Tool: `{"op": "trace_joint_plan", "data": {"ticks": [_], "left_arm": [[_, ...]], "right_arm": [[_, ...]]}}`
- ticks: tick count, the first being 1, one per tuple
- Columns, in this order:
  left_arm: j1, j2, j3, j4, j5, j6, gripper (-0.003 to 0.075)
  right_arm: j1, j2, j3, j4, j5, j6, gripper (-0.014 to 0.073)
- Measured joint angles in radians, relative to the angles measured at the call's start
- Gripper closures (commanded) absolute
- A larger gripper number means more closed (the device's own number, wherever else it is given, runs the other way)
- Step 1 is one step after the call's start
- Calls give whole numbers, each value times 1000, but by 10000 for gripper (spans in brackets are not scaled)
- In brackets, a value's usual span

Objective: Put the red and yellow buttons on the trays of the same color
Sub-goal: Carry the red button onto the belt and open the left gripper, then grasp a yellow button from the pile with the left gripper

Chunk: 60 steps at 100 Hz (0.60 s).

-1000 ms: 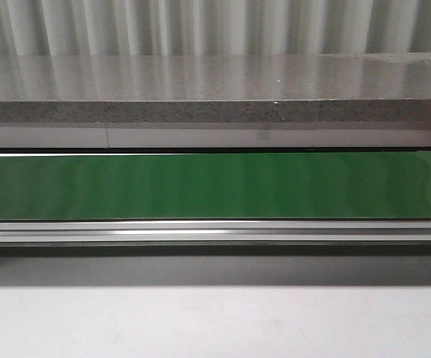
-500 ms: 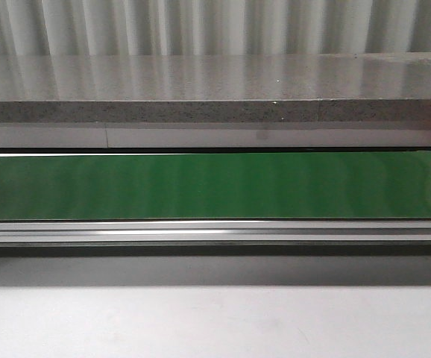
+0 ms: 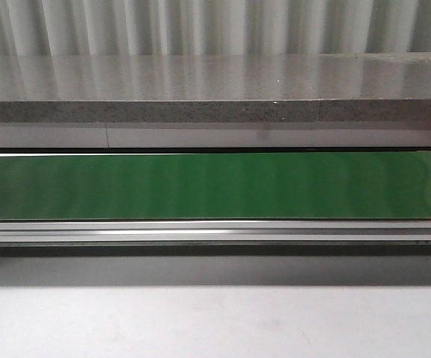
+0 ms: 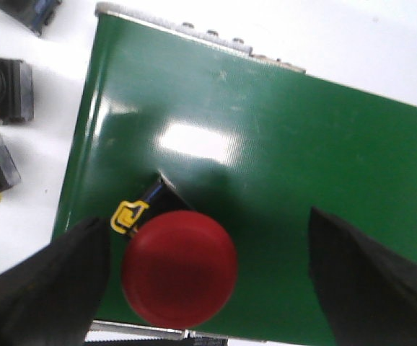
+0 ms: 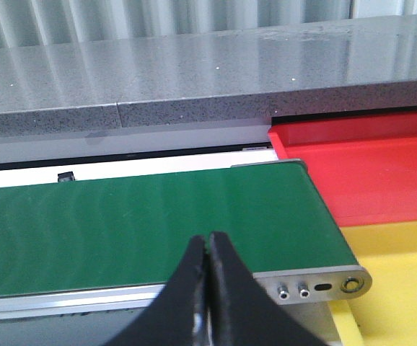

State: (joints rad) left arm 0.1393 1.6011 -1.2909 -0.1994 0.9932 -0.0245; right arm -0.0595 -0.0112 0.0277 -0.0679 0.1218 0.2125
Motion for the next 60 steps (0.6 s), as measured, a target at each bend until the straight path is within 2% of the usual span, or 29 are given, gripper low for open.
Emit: {"op": "trace_joint_plan", "data": {"ticks": [13, 33, 60], "left_arm": [[28, 0, -84, 0, 0, 0, 155], [135, 24, -194, 0, 30, 0, 155], [256, 231, -345, 48, 63, 0, 155]], "right_arm": [[0, 0, 0, 0, 0, 0, 662], [0, 0, 0, 0, 0, 0, 662], [0, 0, 0, 0, 0, 0, 662]]}}
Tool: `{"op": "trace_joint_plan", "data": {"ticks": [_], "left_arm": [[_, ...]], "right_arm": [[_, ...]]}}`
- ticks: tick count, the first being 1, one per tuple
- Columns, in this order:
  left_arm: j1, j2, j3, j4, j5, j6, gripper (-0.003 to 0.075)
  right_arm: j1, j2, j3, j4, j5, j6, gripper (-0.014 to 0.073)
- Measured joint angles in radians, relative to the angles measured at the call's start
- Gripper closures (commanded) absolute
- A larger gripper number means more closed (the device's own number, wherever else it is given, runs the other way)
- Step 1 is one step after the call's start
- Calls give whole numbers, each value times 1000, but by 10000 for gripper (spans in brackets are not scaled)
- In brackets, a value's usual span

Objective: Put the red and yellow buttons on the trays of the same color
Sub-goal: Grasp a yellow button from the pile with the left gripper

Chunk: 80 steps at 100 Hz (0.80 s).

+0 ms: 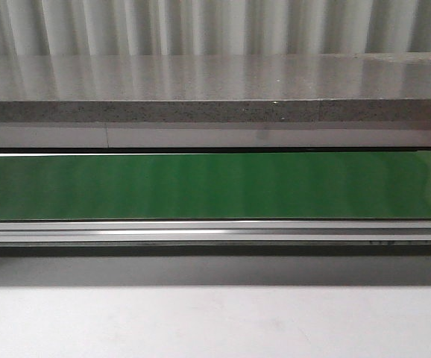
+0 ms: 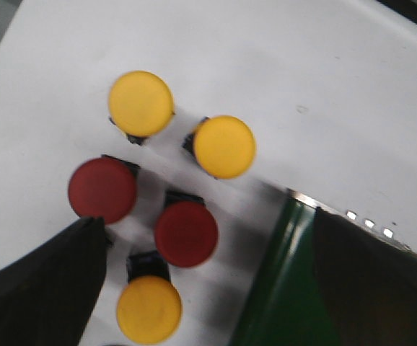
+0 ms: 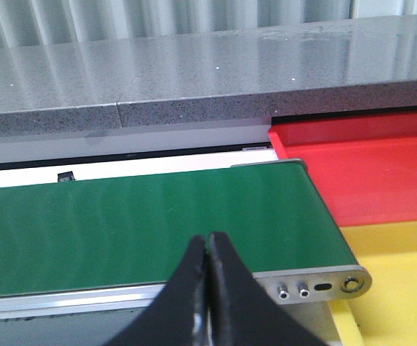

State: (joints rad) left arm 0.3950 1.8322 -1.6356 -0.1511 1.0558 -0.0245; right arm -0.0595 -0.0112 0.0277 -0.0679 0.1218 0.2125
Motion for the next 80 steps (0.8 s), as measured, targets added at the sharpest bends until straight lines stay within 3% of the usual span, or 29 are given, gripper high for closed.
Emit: {"op": "trace_joint_plan", "data": {"ticks": [41, 80], "left_arm": [[17, 284, -226, 28, -62, -73, 155], [17, 394, -282, 46, -66, -139, 155]], "right_arm": [[0, 0, 0, 0, 0, 0, 662], [0, 0, 0, 0, 0, 0, 662]]}}
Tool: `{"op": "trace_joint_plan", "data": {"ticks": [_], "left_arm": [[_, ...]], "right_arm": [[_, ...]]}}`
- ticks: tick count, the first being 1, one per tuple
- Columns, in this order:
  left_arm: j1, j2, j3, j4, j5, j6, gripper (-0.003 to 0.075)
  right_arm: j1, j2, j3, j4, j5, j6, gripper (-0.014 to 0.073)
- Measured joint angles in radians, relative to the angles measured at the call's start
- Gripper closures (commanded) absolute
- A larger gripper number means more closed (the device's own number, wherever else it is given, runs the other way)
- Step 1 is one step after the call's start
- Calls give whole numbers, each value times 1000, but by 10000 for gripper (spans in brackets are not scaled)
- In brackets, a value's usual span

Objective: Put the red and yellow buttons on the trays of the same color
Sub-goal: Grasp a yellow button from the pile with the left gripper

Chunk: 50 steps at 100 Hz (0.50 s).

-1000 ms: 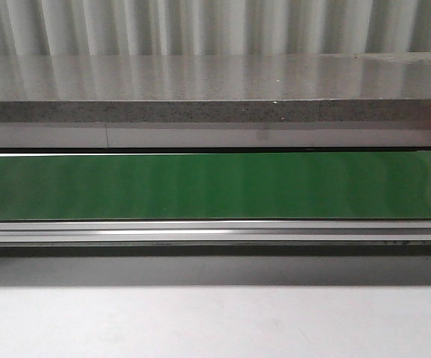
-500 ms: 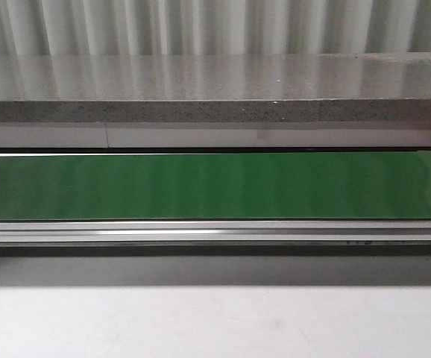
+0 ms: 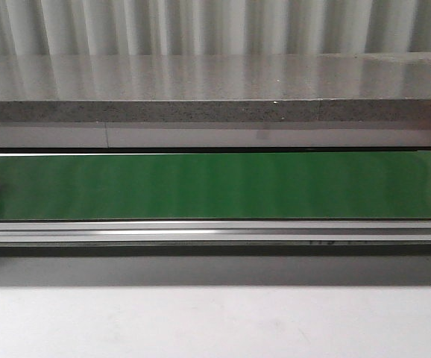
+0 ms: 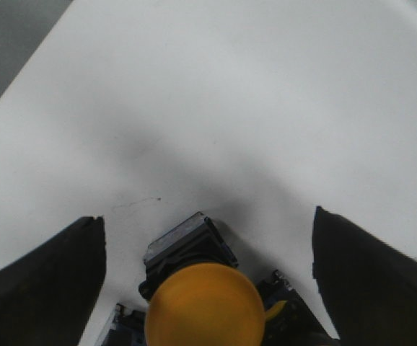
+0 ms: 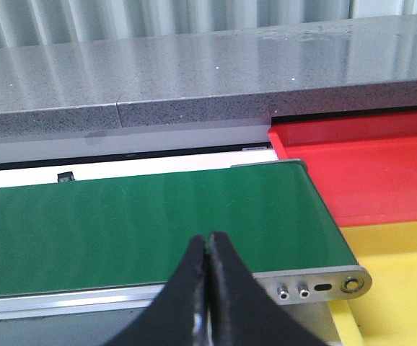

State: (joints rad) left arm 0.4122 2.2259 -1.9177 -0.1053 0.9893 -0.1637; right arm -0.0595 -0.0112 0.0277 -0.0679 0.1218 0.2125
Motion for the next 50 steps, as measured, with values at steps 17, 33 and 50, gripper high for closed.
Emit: {"op": "trace_joint_plan", "data": {"ticks": [17, 33, 50], "left_arm": [[0, 5, -4, 0, 22, 0, 155], [0, 21, -6, 0, 26, 0, 189], [0, 25, -6, 0, 35, 0, 316]], "right_arm": [[0, 0, 0, 0, 0, 0, 662], [0, 0, 0, 0, 0, 0, 662], [0, 0, 0, 0, 0, 0, 662]]}}
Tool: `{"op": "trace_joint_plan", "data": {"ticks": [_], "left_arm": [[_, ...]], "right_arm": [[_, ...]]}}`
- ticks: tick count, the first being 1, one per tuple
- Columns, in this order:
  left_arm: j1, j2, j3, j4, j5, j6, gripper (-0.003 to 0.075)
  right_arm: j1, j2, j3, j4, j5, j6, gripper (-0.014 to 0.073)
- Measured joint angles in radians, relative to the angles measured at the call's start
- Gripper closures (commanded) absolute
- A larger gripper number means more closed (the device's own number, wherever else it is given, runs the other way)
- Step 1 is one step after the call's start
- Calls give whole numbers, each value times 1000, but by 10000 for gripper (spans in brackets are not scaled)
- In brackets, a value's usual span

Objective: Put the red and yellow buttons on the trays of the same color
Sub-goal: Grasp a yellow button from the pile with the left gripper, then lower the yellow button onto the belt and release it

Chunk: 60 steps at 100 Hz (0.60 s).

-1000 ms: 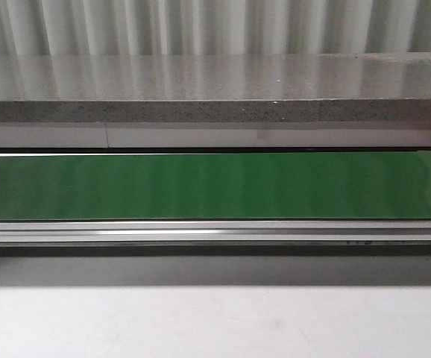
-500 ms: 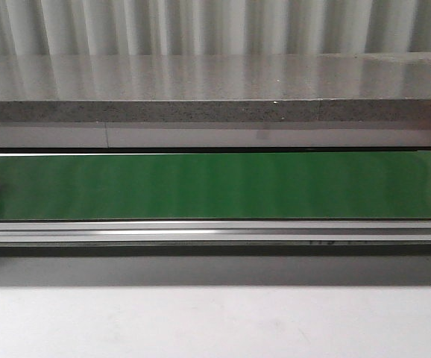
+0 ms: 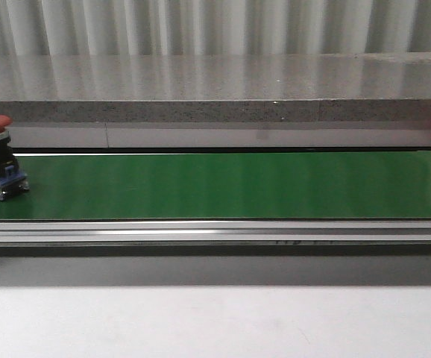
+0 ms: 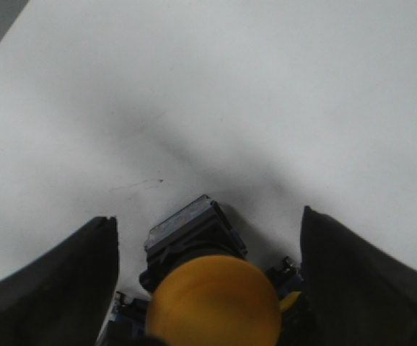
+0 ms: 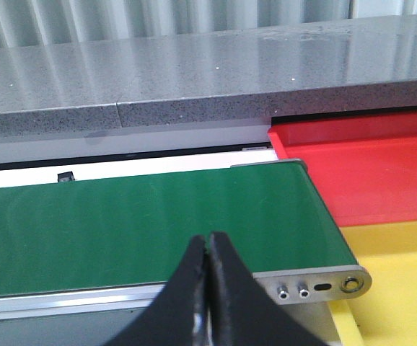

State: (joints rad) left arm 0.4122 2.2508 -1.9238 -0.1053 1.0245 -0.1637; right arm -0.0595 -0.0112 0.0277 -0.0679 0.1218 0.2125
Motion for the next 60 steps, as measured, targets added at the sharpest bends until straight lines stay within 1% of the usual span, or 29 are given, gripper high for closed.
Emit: {"op": "trace_joint_plan", "data": {"ticks": [13, 23, 29, 46, 60], "left_arm": [[0, 0, 0, 0, 0, 0, 442], [0, 0, 0, 0, 0, 0, 500], [0, 0, 0, 0, 0, 0, 510], [0, -13, 0, 2, 2, 0, 510], [0, -74, 0, 3, 12, 18, 510]], "right_arm": [[0, 0, 0, 0, 0, 0, 662], [0, 0, 0, 0, 0, 0, 662], [0, 0, 0, 0, 0, 0, 662], [0, 0, 0, 0, 0, 0, 662], [0, 0, 0, 0, 0, 0, 662]]}}
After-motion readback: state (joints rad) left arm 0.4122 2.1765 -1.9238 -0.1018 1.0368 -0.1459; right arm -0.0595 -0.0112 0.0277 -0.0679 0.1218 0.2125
